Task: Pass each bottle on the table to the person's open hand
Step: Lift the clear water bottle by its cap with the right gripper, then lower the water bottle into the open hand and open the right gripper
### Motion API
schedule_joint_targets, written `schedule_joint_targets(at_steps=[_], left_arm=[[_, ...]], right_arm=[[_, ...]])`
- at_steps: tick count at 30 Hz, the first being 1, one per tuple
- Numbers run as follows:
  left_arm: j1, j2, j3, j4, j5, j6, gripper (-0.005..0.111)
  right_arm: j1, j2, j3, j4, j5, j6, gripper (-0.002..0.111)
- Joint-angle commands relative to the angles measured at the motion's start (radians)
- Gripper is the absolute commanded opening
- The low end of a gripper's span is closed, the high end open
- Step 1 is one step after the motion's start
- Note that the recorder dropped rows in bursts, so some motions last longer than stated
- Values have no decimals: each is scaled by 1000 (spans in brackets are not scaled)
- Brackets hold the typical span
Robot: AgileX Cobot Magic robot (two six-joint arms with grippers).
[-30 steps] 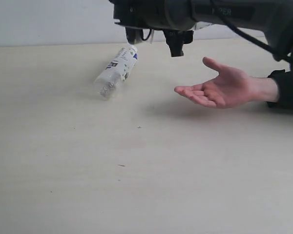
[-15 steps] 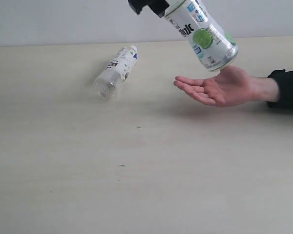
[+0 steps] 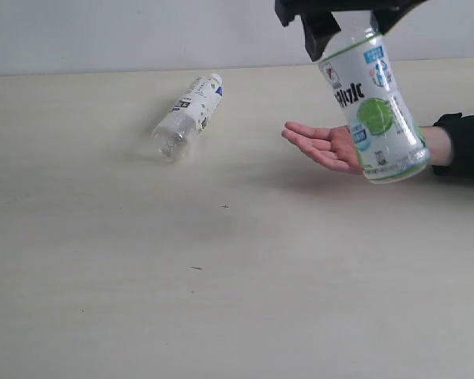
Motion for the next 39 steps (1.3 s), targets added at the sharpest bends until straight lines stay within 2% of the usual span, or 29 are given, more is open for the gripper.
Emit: schedule_joint_targets(at_steps=[1, 8, 18, 22, 27, 39], left_arm=[[-7, -7, 3, 2, -3, 2, 0], [-7, -7, 3, 2, -3, 2, 0], [-7, -7, 3, 2, -3, 2, 0], [-7, -7, 3, 2, -3, 2, 0], [-7, -7, 3, 2, -3, 2, 0], [-7, -7, 3, 2, -3, 2, 0]], right_arm=[[-49, 29, 16, 11, -8, 0, 0], [-96, 155, -23, 6, -8, -30, 0], [-96, 322, -167, -24, -8, -62, 2], [-96, 345, -177, -39, -8, -78, 19], [-96, 358, -177, -42, -8, -71, 47], [-94, 360, -177, -42, -8, -72, 79]])
